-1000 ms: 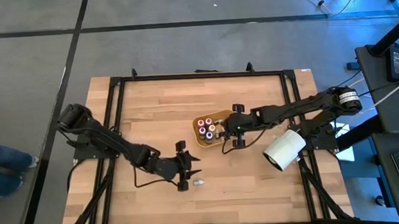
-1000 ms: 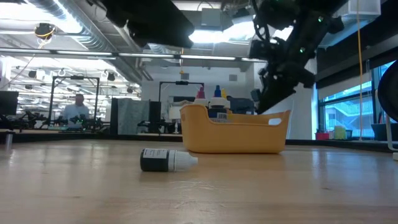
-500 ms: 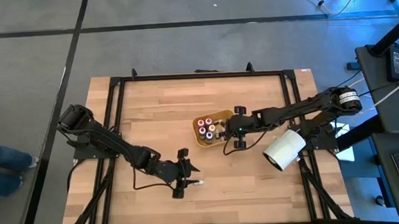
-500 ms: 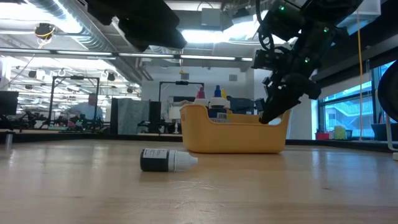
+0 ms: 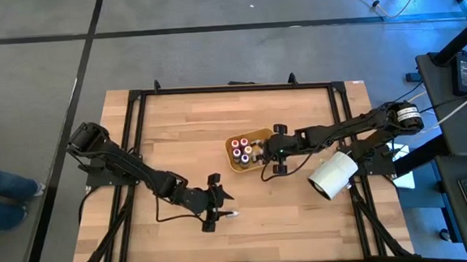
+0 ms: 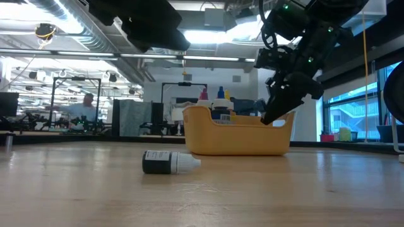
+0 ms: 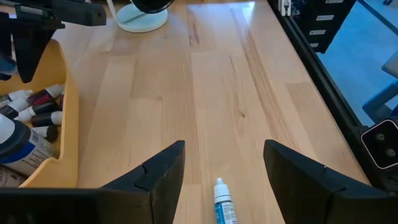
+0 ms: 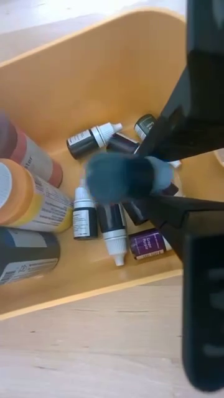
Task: Pick & Place food coloring
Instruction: Put the small blue food coloring bottle into the yellow bin, then put the small black food coloring bottle into the yellow bin
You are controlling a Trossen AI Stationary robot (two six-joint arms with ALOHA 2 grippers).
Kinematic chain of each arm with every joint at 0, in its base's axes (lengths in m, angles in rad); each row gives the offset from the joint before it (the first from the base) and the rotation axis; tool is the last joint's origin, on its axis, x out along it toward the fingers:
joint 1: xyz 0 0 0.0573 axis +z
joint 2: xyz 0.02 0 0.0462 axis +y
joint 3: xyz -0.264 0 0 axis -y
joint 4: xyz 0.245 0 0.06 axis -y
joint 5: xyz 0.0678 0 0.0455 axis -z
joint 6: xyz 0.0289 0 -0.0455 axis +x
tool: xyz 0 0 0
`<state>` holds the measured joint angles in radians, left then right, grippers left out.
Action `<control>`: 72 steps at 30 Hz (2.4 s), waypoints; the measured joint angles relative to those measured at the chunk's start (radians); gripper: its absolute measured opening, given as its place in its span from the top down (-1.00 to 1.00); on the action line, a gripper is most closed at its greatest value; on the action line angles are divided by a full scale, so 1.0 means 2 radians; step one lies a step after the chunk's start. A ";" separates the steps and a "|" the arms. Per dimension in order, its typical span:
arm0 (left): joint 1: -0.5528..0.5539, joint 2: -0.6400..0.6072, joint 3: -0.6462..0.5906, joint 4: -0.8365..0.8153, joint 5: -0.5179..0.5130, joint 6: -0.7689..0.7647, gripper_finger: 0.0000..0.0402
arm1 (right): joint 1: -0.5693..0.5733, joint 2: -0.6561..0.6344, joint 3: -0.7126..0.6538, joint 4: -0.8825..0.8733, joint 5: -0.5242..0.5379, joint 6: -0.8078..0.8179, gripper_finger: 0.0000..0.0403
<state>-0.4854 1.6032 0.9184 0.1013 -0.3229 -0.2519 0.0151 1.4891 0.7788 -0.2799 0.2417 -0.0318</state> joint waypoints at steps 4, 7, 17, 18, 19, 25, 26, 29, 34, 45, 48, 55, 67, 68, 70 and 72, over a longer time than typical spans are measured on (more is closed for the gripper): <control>0.000 0.000 0.000 0.000 0.000 0.000 -0.15 | 0.000 0.000 0.000 0.000 0.000 -0.001 0.49; 0.000 0.000 0.000 0.000 0.000 0.000 -0.21 | 0.000 0.000 0.000 0.000 0.000 -0.001 0.47; -0.004 0.038 0.000 0.037 0.005 0.001 -0.26 | 0.000 0.000 0.017 0.000 0.000 0.001 0.46; -0.004 0.047 0.000 0.038 0.005 0.001 -0.26 | 0.000 0.000 0.021 0.000 0.000 0.001 0.46; -0.003 0.057 0.000 0.038 0.005 0.001 -0.26 | 0.000 0.000 0.024 0.000 0.000 0.001 0.46; -0.002 0.100 0.000 0.039 0.005 -0.035 -0.24 | 0.000 0.000 0.028 0.000 0.000 0.001 0.46; -0.002 0.106 0.000 0.041 0.005 -0.042 -0.24 | 0.000 0.000 0.028 0.000 0.000 0.001 0.46; -0.002 0.122 0.000 0.039 0.004 -0.053 -0.21 | 0.000 0.000 0.028 0.000 0.000 0.001 0.46; -0.002 0.145 0.000 0.037 0.005 -0.060 -0.14 | 0.000 0.000 0.028 0.000 0.000 0.001 0.46; -0.002 0.161 0.000 0.040 -0.004 -0.065 0.22 | 0.000 0.000 0.028 0.000 0.000 0.002 0.46; -0.002 0.161 0.000 0.040 -0.001 -0.061 0.39 | 0.000 0.000 0.028 0.015 0.000 0.012 0.46; 0.001 0.142 0.000 0.027 0.006 -0.056 0.67 | 0.011 0.000 0.028 0.068 0.000 -0.017 0.46; 0.029 0.035 0.000 0.015 -0.096 -0.044 0.58 | 0.047 0.000 0.029 0.173 -0.111 -0.101 0.42; 0.032 0.031 0.000 0.012 -0.096 -0.040 0.59 | 0.052 0.000 0.030 0.182 -0.112 -0.107 0.39; 0.038 0.028 0.000 0.011 -0.093 -0.039 0.61 | 0.062 0.000 0.041 0.183 -0.113 -0.122 0.29; 0.043 0.026 0.000 0.011 -0.094 -0.038 0.63 | 0.071 0.000 0.052 0.185 -0.115 -0.134 0.16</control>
<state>-0.3987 1.6543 0.9192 0.1226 -0.5104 -0.3285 0.1563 1.4891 0.8822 0.0893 0.0114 -0.2993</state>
